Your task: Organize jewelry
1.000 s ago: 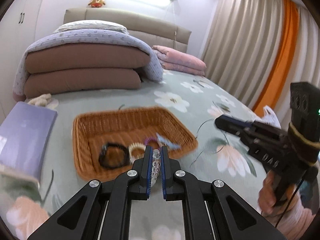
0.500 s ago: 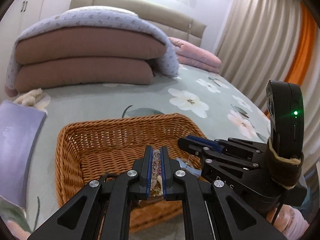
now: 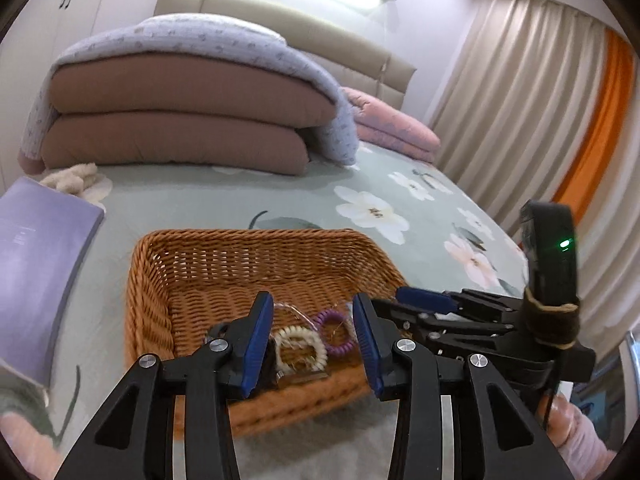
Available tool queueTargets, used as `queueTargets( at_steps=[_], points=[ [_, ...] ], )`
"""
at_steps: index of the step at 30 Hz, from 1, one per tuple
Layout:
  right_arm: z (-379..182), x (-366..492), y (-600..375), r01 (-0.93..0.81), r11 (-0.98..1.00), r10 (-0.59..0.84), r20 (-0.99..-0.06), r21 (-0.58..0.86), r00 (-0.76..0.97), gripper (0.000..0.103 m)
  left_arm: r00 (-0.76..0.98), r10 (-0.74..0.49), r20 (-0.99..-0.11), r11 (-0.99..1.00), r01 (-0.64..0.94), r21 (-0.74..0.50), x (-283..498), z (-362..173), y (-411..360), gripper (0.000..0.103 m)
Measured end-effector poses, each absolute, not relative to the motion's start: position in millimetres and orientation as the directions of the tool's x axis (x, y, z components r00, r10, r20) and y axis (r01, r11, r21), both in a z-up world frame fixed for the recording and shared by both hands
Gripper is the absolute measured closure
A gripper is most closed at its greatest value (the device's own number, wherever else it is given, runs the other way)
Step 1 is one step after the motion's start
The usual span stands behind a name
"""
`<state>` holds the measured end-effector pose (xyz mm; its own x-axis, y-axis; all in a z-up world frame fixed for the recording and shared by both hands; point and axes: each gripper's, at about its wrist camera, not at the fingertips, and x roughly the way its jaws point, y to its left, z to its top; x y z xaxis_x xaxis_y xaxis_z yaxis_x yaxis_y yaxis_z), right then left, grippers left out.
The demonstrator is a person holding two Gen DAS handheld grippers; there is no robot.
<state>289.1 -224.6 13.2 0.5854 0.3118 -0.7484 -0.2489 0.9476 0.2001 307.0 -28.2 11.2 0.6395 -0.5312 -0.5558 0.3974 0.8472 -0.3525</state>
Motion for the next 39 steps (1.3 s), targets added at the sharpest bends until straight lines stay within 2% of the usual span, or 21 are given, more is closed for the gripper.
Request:
queueTargets(
  at_steps=[6,10,16,23,26,34,39],
  points=[
    [7.7,221.1,-229.0,-0.318,0.932,0.328,-0.784,0.175,0.527,0.053,0.614,-0.551,-0.565,0.832,0.454,-0.319,249.0,19.9,-18.3,0.057],
    [13.3,167.2,-234.3,-0.33,0.935,0.31,-0.76,0.134,0.571,0.053,0.596,-0.548,-0.587,0.832,0.457,-0.313,211.7,13.2,-8.9,0.057],
    [19.5,104.0,-248.9,-0.324,0.935,0.325,-0.718,0.145,0.616,0.053,0.574,-0.557,-0.601,0.822,0.486,-0.297,154.4,0.4,-4.2,0.057],
    [-6.5,41.5,-261.5,-0.265,0.959,0.252,-0.721,0.098,0.645,0.053,0.515,-0.566,-0.643,0.802,0.526,-0.284,105.7,-22.0,-23.4,0.057],
    [-21.4,25.8,-268.8,-0.235,0.963,0.253,-0.731,0.129,0.634,0.056,0.514,-0.54,-0.666,0.813,0.523,-0.255,90.5,-35.6,-33.5,0.057],
    [-46.9,15.5,-282.2,-0.141,0.979,0.203,-0.744,0.147,0.637,0.057,0.441,-0.558,-0.703,0.799,0.515,-0.311,87.9,-62.1,-48.3,0.057],
    [-58.9,25.5,-284.9,-0.102,0.986,0.167,-0.758,0.133,0.63,0.057,0.469,-0.467,-0.749,0.838,0.506,-0.206,93.2,-77.1,-70.4,0.058]
  ],
)
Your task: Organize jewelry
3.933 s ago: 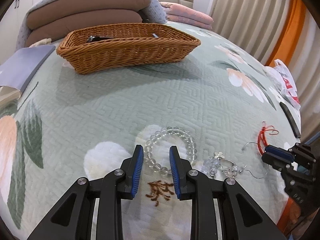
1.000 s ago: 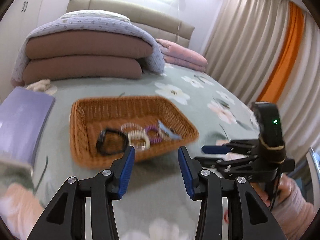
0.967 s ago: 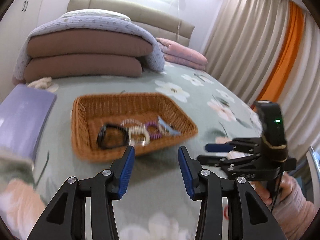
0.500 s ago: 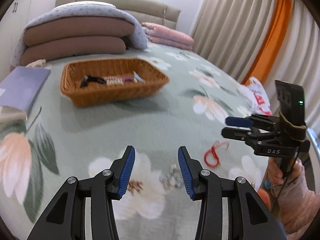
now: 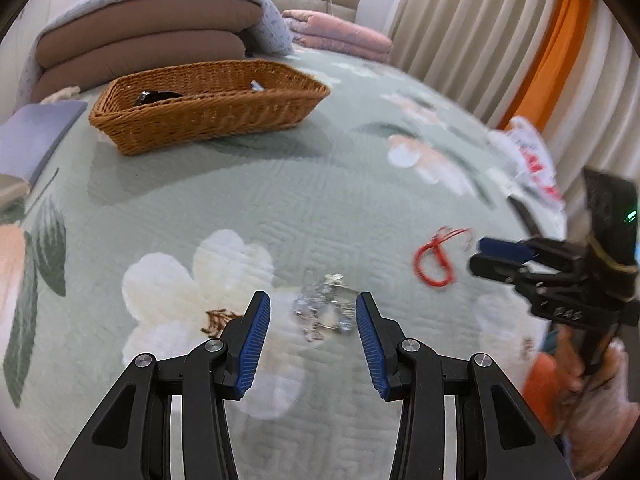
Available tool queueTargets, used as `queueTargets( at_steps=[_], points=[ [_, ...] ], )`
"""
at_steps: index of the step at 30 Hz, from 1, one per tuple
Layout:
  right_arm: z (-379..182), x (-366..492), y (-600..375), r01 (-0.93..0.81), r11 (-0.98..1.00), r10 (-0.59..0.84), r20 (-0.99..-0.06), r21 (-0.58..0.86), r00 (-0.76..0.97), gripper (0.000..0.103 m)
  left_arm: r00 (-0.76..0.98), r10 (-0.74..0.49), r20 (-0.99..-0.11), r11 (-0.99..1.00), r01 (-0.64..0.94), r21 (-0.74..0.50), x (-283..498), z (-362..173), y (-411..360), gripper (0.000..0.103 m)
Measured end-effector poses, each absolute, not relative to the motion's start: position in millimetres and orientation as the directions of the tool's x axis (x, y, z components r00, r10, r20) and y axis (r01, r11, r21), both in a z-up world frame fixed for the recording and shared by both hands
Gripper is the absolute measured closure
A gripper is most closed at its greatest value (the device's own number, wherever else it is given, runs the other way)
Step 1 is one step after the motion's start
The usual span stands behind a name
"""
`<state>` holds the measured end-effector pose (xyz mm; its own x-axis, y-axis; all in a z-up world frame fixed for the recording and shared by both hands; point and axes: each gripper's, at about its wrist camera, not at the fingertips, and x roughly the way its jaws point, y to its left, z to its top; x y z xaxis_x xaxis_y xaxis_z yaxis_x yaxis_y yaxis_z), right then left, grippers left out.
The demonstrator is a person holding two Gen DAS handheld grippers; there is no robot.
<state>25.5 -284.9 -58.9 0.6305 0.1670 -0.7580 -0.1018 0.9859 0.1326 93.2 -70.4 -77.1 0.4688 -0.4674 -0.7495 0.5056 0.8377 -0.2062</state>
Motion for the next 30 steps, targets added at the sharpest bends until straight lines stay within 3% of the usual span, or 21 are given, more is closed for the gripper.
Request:
queueTargets(
  at_steps=[3,10,17,18,22,30],
  points=[
    [-66.6,31.8,-287.4,-0.083,0.988,0.154,-0.765,0.131,0.625,0.057,0.474,-0.417,-0.775,0.852,0.501,-0.153,97.3,-89.4,-81.1,0.073],
    [-78.1,45.3,-289.4,-0.062,0.99,0.14,-0.77,0.13,0.622,0.058,0.434,-0.436,-0.789,0.824,0.544,-0.156,97.3,-100.0,-87.4,0.073],
    [-81.1,48.6,-274.6,-0.072,0.997,0.062,-0.759,0.019,0.648,0.058,0.438,-0.415,-0.798,0.828,0.544,-0.132,101.5,-105.3,-99.8,0.076],
    [-81.3,47.8,-273.1,-0.076,0.997,0.057,-0.755,0.009,0.653,0.06,0.444,-0.41,-0.797,0.83,0.544,-0.124,101.6,-105.2,-100.9,0.087],
    [-81.2,44.8,-269.7,-0.103,0.995,0.074,-0.746,0.007,0.661,0.09,0.487,-0.378,-0.787,0.842,0.534,-0.074,95.7,-103.2,-104.4,0.088],
    [-77.0,38.8,-274.8,-0.132,0.985,0.168,-0.721,0.107,0.672,0.097,0.459,-0.523,-0.718,0.808,0.535,-0.246,96.7,-85.5,-79.3,0.089]
  ],
)
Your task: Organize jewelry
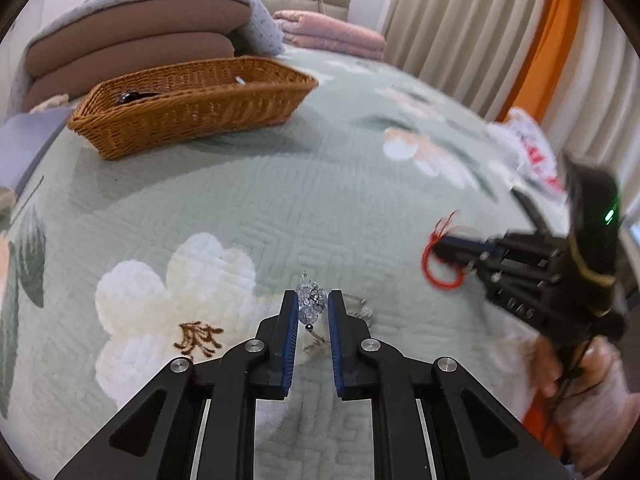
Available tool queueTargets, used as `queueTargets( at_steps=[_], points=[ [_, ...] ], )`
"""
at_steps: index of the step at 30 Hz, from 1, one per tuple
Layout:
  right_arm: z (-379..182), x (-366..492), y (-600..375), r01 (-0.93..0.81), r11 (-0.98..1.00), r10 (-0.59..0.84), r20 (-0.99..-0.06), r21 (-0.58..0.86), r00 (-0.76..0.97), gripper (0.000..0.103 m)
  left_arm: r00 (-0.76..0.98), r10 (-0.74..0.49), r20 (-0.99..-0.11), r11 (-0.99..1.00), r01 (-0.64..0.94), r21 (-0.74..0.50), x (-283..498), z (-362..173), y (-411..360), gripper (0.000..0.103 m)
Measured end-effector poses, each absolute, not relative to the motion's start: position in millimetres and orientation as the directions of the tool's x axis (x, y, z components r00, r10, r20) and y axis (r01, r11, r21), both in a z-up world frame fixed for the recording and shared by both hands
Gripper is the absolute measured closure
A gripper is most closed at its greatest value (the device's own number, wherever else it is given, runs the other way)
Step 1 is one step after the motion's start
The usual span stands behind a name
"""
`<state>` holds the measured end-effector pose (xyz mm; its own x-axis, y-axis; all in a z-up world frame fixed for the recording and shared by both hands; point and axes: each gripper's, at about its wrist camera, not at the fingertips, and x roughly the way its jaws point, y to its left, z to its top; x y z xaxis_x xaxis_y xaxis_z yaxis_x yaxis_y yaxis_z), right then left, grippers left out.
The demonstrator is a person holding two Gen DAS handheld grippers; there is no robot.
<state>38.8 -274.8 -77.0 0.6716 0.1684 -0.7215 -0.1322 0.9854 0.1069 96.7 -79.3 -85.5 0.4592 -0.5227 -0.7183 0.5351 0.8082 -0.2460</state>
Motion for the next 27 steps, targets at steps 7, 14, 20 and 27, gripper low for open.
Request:
queueTargets(
  at_steps=[7,14,20,27],
  points=[
    [-56.7,29.4,-272.9,-0.153,0.978,0.211,-0.672,0.145,0.71,0.097,0.451,-0.616,-0.646,0.767,0.53,-0.362,98.9,-66.7,-56.6,0.089],
    [-37.1,29.5,-267.3,-0.166,0.977,0.215,-0.642,0.137,0.736,0.097,0.462,-0.626,-0.628,0.762,0.532,-0.368,96.2,-58.3,-50.6,0.089],
    [-13.3,44.5,-258.8,-0.191,0.978,0.202,-0.618,0.085,0.759,0.097,0.481,-0.632,-0.608,0.76,0.54,-0.362,101.0,-44.7,-48.8,0.089],
    [28.5,77.6,-243.4,-0.225,0.974,0.178,-0.57,-0.012,0.802,0.097,0.532,-0.625,-0.571,0.766,0.56,-0.317,115.2,-10.9,-43.8,0.089]
  ],
)
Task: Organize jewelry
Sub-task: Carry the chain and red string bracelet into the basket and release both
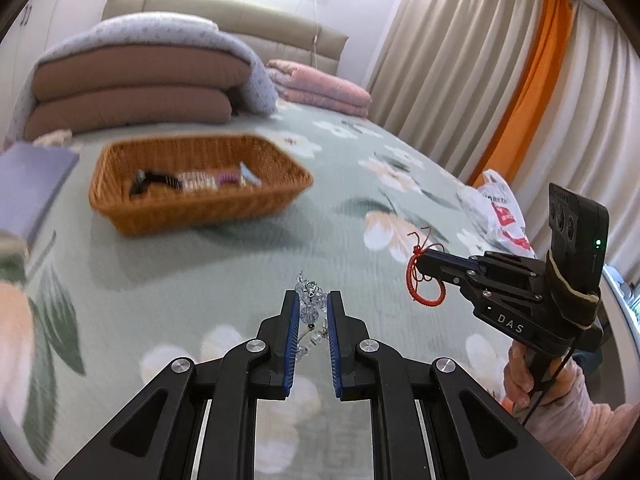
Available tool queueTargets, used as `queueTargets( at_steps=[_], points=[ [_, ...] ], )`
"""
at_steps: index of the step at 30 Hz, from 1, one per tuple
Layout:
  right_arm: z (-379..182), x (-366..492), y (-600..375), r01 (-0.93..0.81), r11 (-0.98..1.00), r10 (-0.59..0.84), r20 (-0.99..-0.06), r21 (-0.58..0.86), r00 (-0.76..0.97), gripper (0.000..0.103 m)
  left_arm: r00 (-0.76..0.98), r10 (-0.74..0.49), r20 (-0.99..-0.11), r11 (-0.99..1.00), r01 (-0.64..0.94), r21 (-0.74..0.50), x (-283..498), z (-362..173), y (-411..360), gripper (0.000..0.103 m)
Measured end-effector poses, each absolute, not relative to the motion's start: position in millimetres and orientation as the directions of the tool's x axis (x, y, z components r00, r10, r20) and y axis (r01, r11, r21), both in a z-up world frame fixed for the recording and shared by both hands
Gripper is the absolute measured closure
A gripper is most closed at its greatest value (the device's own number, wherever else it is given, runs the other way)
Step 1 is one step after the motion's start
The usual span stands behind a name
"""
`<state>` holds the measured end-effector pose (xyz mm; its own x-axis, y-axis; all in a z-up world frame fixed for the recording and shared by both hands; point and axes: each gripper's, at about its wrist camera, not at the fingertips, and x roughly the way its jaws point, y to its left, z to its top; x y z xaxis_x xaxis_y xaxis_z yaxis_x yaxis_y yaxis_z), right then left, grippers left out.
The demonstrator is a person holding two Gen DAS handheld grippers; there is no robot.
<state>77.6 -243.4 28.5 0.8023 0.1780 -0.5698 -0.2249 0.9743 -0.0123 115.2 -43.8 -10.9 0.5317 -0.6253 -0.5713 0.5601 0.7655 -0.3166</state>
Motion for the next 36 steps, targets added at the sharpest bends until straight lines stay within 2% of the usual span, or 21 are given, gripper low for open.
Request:
queueTargets(
  at_steps=[7,16,26,36],
  points=[
    [60.5,123.2,-235.2,-0.246,0.969,0.188,-0.541,-0.036,0.82,0.097,0.596,-0.608,-0.524,0.783,0.557,-0.275,146.2,26.7,-36.2,0.089],
    [68.4,216.1,-235.7,-0.247,0.966,0.246,-0.598,0.082,0.763,0.097,0.638,-0.584,-0.501,0.808,0.518,-0.282,213.4,53.5,-26.5,0.089],
    [29.6,324.1,-225.9,-0.198,0.963,0.268,-0.711,0.182,0.65,0.097,0.639,-0.537,-0.551,0.842,0.447,-0.303,300.4,38.5,-37.2,0.089],
    [-8.7,377.0,-212.2,-0.169,0.972,0.233,-0.77,0.163,0.594,0.097,0.615,-0.493,-0.616,0.869,0.379,-0.318,362.9,-3.7,-49.6,0.089]
  ],
)
